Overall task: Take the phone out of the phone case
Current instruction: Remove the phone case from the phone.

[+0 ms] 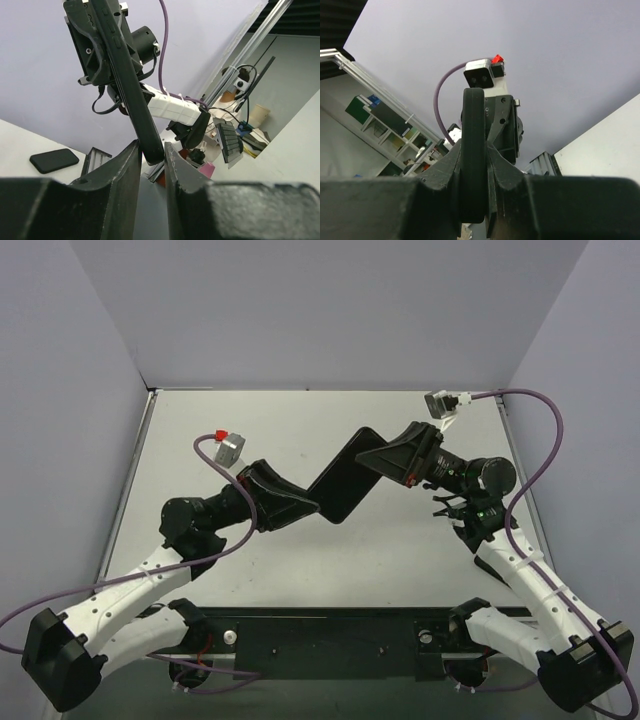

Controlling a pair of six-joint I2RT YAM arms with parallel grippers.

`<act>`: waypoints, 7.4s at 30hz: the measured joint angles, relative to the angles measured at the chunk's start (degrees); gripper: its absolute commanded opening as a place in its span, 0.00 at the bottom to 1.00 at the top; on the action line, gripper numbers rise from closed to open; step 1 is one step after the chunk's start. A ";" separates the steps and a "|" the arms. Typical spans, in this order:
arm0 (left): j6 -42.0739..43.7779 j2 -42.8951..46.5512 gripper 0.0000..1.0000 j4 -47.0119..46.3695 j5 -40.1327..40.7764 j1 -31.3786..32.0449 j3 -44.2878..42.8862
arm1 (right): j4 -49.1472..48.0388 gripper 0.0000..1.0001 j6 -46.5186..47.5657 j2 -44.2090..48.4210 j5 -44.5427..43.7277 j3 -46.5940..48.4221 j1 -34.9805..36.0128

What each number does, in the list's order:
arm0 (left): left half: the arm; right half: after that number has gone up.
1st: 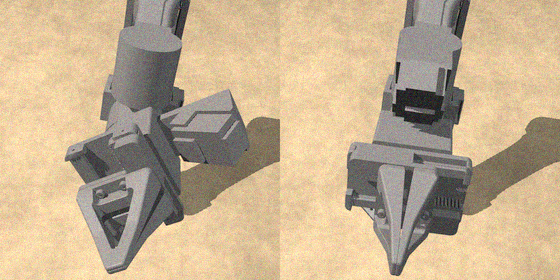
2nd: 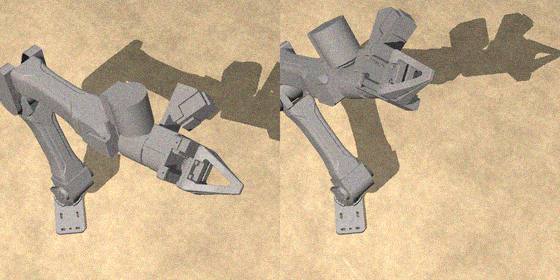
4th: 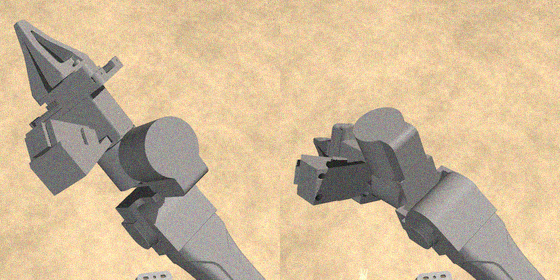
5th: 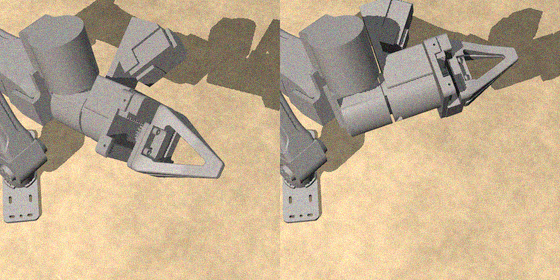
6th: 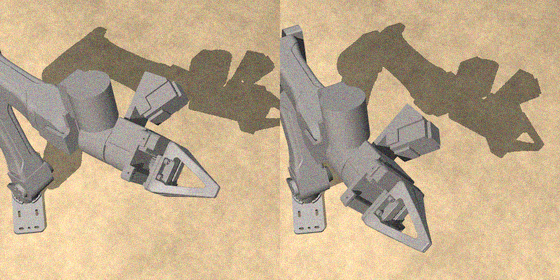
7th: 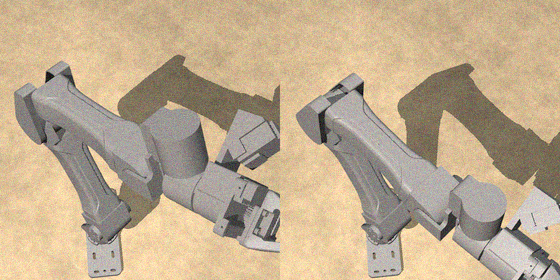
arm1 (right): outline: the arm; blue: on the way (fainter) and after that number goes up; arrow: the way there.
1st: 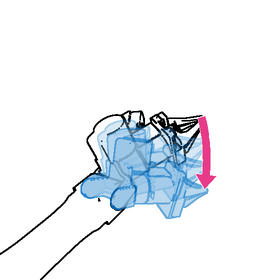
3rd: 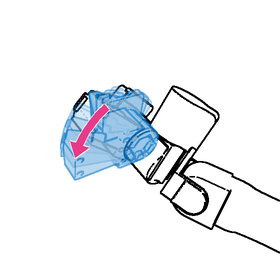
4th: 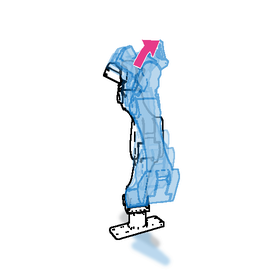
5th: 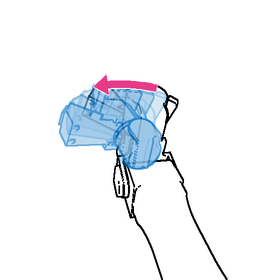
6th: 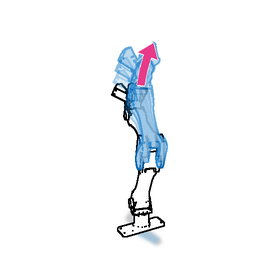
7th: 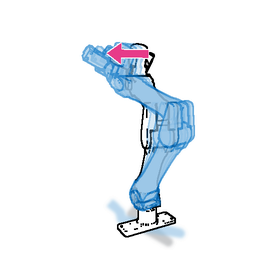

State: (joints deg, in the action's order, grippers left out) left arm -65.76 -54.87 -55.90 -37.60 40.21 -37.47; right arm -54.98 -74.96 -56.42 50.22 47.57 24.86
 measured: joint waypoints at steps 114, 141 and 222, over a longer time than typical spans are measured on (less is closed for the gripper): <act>8.22 2.27 0.64 11.82 23.85 7.76 -1.81 | -11.69 0.00 -15.87 -13.27 -3.98 8.90 -3.19; 3.48 -1.46 0.41 1.31 21.66 7.76 -2.23 | -12.35 0.00 -16.63 -13.46 -4.02 7.17 -3.04; 7.23 -6.62 0.69 3.50 19.80 10.03 -3.82 | 9.33 0.00 -5.22 -4.24 -13.79 11.06 0.44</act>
State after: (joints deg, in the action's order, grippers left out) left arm -58.52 -61.49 -52.40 -17.80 50.24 -41.30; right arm -45.65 -80.18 -60.66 36.42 58.63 25.30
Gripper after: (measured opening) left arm 0.704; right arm 0.120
